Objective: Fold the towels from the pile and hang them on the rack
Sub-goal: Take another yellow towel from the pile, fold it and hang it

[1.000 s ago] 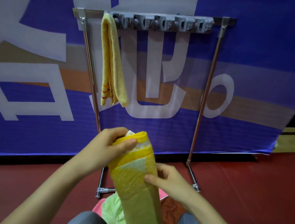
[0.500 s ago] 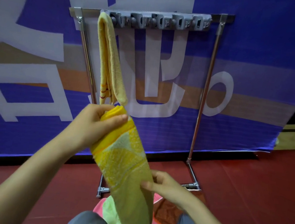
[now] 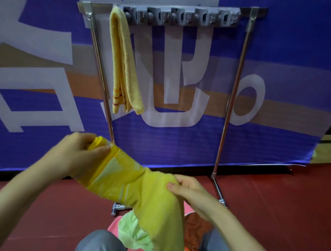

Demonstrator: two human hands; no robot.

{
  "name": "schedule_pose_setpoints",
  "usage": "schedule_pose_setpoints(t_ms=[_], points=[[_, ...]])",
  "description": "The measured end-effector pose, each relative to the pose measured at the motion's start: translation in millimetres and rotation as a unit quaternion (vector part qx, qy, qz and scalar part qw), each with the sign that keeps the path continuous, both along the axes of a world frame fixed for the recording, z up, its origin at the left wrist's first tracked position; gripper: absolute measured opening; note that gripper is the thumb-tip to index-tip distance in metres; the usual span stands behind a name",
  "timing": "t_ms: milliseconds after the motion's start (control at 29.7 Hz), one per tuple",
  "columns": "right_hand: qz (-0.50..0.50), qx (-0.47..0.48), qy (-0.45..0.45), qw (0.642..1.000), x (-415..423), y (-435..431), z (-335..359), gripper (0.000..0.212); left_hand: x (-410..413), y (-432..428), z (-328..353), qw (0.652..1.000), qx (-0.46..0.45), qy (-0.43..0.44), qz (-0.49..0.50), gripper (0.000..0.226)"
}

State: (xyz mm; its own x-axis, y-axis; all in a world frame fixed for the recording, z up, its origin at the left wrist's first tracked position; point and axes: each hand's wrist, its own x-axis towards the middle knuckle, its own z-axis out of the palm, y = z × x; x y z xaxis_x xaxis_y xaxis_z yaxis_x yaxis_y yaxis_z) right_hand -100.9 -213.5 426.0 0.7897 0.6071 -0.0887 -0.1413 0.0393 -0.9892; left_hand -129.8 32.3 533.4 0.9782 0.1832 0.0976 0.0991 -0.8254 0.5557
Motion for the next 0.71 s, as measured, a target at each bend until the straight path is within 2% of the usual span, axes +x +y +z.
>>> schedule_pose_setpoints(t_ms=[67, 169, 303, 404, 506, 573, 640, 708], points=[[0.023, 0.024, 0.007, 0.999, 1, 2, 20, 0.014, 1, -2, -8, 0.997, 0.015, 0.053, -0.047, 0.025], [0.034, 0.063, 0.005, 0.997, -1, 3, 47, 0.013, -1, -26, -13, 0.978, -0.094, 0.087, -0.162, 0.010], [0.061, 0.051, -0.027, 0.996, 1, 12, 66, 0.019, -3, -73, -9, 0.922, -0.278, 0.036, -0.268, 0.043], [0.063, 0.055, -0.009, 0.996, 1, 10, 74, 0.021, 1, -87, -7, 0.909, -0.329, 0.023, -0.257, 0.059], [0.065, 0.046, -0.009, 0.997, 2, 2, 70, 0.021, 4, -86, -12, 0.924, -0.299, 0.004, -0.240, 0.073], [0.067, 0.044, -0.006, 0.997, 1, -1, 65, 0.027, 2, -85, -12, 0.921, -0.304, -0.002, -0.242, 0.067], [0.073, 0.033, 0.011, 0.997, -1, -3, 56, 0.053, 0, -85, -8, 0.913, -0.332, -0.013, -0.234, 0.047], [0.078, 0.015, 0.032, 0.996, -3, -5, 43, 0.063, 0, -84, -4, 0.907, -0.363, -0.030, -0.214, 0.038]])
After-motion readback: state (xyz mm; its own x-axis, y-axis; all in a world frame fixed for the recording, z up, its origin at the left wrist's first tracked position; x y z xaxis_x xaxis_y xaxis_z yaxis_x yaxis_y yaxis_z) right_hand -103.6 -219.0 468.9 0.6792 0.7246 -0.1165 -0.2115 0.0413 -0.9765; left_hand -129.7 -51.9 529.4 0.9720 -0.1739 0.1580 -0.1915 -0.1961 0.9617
